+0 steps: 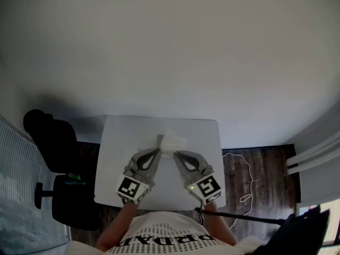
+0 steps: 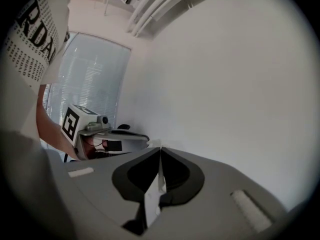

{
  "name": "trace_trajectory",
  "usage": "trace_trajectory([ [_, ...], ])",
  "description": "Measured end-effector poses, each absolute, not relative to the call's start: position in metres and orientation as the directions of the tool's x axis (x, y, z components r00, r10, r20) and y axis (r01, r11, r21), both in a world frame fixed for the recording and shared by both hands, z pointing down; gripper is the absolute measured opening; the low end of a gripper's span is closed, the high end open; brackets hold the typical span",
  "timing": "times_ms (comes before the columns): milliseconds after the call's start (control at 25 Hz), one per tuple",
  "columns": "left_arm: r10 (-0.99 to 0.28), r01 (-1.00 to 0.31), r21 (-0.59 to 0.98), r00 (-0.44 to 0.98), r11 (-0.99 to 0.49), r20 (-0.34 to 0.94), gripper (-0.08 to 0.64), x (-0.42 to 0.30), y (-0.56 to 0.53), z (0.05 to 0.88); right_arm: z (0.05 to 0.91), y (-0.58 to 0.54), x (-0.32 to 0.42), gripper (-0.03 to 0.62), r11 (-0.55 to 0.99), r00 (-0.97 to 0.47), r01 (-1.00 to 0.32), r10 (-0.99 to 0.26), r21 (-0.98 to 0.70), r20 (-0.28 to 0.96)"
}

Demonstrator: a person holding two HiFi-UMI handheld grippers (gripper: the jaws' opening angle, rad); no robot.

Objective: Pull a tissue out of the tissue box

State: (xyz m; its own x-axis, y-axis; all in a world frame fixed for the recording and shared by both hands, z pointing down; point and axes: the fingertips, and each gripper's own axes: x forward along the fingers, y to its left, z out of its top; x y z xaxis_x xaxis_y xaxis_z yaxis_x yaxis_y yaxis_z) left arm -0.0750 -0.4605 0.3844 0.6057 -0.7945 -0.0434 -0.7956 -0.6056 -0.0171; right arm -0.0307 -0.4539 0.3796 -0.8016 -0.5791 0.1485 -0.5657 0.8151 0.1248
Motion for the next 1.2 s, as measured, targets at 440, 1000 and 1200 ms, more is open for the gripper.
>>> trace_trajectory([
  [440, -0.79, -0.792, -0.02, 0.611, -0.611, -0.052, -0.005, -0.0736, -0.4568, 0.3825, 0.3811, -0.4524, -0.0303, 0.009, 0.809, -0.794, -0.574, -0.588, 0.13, 0.154],
  [1000, -0.785, -0.787, -0.03, 0.617, -0.616, -0.053, -0.005, -0.0738, -0.4548, 0.3838, 0.3838, -0.449, -0.0328, 0.009, 0.813, -0.795, -0.566, -0.582, 0.139, 0.169],
  [1200, -0.79, -0.791, -0.02, 0.612, -0.611, -0.033, -0.005, -0.075, -0.4531, 0.3825, 0.3837, -0.4476, -0.0331, 0.009, 0.814, -0.794, -0.566, -0.581, 0.132, 0.176],
])
